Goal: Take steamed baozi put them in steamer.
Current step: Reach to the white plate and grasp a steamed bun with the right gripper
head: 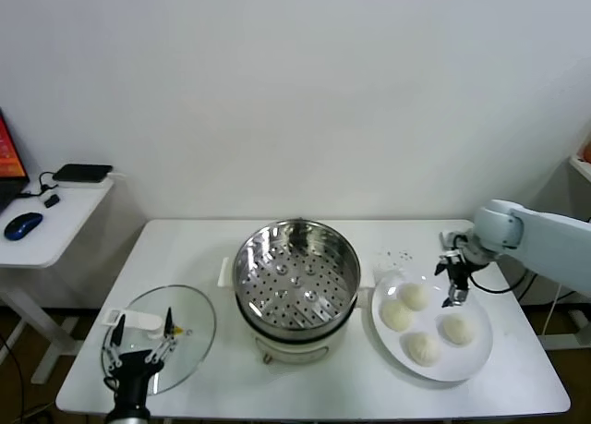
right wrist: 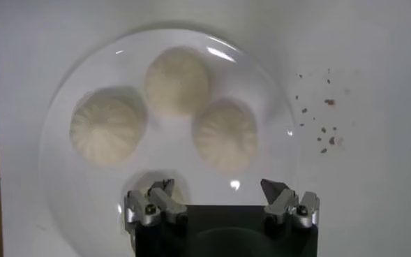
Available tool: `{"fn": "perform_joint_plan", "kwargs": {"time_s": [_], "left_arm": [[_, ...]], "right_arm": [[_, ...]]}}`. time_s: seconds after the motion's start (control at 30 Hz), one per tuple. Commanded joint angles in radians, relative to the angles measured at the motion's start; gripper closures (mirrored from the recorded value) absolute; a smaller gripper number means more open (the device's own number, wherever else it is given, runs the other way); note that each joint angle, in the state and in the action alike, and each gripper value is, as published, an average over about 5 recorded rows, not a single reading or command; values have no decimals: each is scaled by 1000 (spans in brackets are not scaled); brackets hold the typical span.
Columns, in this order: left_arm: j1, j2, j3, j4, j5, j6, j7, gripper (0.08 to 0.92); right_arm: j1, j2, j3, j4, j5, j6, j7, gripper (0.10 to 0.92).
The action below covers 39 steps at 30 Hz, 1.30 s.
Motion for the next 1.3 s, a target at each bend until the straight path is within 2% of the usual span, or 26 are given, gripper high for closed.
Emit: {"fn": "perform_joint_plan", "kwargs": {"time_s": [0.03, 0.67, 0.93, 1.3], "left_arm": [[2, -15, -1, 6, 2, -3, 1, 177], [-6, -11, -8, 20, 6, -9, 10, 177], [-5, -12, -12, 22, 14, -12, 10, 177], [-4, -13, -15, 31, 28, -24, 6, 177]], "right_arm": [[-45, 89, 10, -96, -4, 22, -5, 203], [-94, 154, 32, -132, -36, 0, 12, 205], [-76, 148, 6, -105, -42, -5, 3, 262], [-64, 144, -2, -104, -55, -6, 3, 380]]}}
